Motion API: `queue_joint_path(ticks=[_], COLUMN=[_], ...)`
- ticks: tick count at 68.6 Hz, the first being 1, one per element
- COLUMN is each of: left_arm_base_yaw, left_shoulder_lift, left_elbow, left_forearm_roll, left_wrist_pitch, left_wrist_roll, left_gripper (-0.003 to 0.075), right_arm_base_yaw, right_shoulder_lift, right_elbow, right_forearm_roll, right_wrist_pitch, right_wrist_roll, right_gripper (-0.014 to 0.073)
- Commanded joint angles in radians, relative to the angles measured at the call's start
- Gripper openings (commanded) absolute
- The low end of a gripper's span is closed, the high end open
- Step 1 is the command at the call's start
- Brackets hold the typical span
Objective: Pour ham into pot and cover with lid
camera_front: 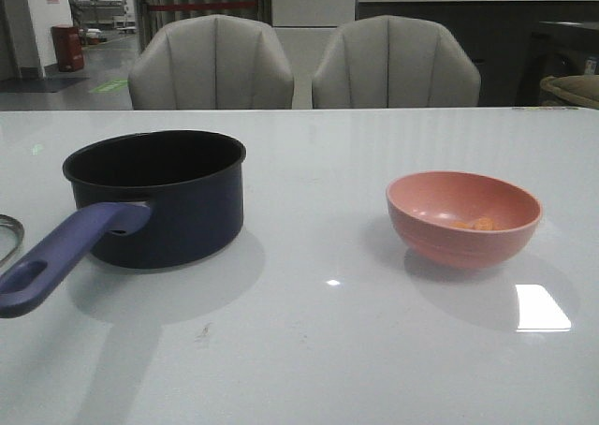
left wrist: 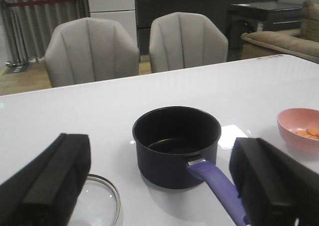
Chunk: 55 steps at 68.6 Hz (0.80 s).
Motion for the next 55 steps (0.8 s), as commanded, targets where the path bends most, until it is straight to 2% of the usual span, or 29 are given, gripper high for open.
queue_joint_path(ticks=[1,4,8,18,25,46,50,55], left_arm_base_yaw=[-0.027,-0.030,-0.030,-0.030,-0.030,-0.030,-0.030,-0.030], left_shoulder_lift=[0.014,0.014,0.014,0.014,0.014,0.014,0.014,0.014], left_elbow=[-0.022,-0.021,-0.017,0.011,0.016,0.016,0.017,0.017], left_forearm_roll=[0.000,-0.002,-0.002,-0.015,-0.028,-0.028,-0.028,-0.028], left_wrist_pitch=[-0.066,-0.066,-0.078,-0.115,-0.121,-0.125,-0.125,-0.125], left_wrist_roll=[0.000,0.000,0.000,0.000,0.000,0.000,0.000,0.000], left_gripper=[0.0606,0.0606,0.0606,0.0606,0.0606,0.0606,0.0606,0.0606], right_arm_base_yaw=[-0.006,-0.006,-0.006,-0.005,-0.005,-0.005,-0.005,-0.005], right_shoulder_lift=[-0.018,-0.018,-0.006,0.136,0.243,0.356,0.395,0.474], right_elbow=[-0.009,-0.025,-0.078,-0.261,-0.348,-0.382,-0.397,-0.422], right_forearm_roll=[0.021,0.052,0.072,0.080,0.084,0.101,0.101,0.101], right_wrist_pitch=[-0.165,-0.189,-0.152,0.104,0.196,0.184,0.186,0.179], right_wrist_roll=[0.000,0.000,0.000,0.000,0.000,0.000,0.000,0.000], right_gripper=[0.0159,0.0159,0.0159,0.0159,0.0159,0.0167,0.0226,0.0349])
